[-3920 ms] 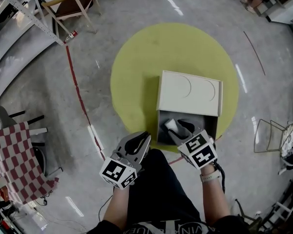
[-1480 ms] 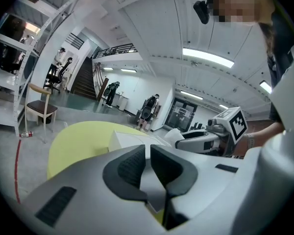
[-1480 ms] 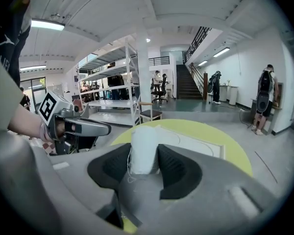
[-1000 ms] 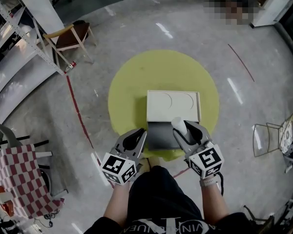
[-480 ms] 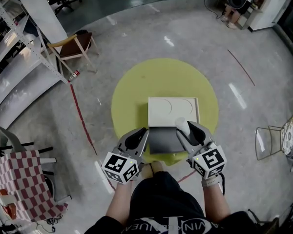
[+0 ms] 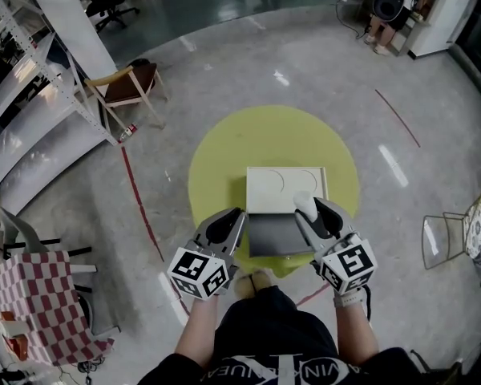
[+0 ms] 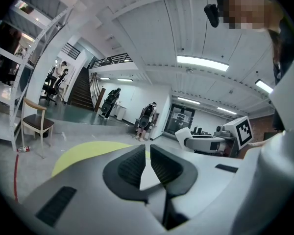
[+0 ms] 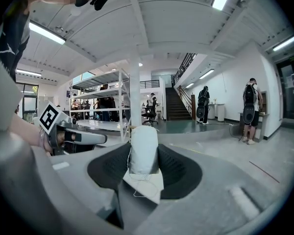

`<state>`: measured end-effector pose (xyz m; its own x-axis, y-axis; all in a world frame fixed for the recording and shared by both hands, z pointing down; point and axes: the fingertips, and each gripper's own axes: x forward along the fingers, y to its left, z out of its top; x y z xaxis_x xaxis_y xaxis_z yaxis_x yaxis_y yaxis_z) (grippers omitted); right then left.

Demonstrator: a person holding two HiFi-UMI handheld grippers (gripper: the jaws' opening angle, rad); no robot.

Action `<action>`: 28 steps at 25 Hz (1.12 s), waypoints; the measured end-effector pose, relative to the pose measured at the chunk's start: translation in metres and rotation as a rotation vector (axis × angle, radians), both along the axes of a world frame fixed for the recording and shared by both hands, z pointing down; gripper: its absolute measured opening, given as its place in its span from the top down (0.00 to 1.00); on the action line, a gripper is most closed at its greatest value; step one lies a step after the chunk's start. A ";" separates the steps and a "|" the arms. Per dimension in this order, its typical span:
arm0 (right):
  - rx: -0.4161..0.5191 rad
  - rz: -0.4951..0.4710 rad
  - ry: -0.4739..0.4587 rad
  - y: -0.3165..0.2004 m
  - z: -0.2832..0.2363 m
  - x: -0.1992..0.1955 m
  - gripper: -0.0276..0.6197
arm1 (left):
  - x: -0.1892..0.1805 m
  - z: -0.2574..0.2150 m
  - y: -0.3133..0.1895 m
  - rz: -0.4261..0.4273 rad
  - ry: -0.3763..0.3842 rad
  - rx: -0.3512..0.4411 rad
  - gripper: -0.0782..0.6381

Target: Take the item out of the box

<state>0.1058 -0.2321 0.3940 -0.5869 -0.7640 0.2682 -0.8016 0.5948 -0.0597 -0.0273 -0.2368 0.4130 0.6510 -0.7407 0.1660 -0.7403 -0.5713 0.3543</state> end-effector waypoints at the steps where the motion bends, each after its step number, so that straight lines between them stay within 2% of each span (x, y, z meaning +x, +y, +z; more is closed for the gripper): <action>1: 0.005 0.001 -0.002 0.000 -0.002 -0.001 0.69 | -0.002 -0.002 0.000 -0.003 0.000 0.003 0.85; 28: 0.116 0.013 -0.036 -0.006 -0.042 0.001 0.69 | -0.003 -0.045 -0.011 -0.009 0.000 0.112 0.85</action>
<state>0.1073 -0.2381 0.3516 -0.5840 -0.7965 0.1566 -0.8081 0.5887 -0.0198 -0.0303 -0.2476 0.3677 0.6440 -0.7607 0.0814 -0.7457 -0.6004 0.2887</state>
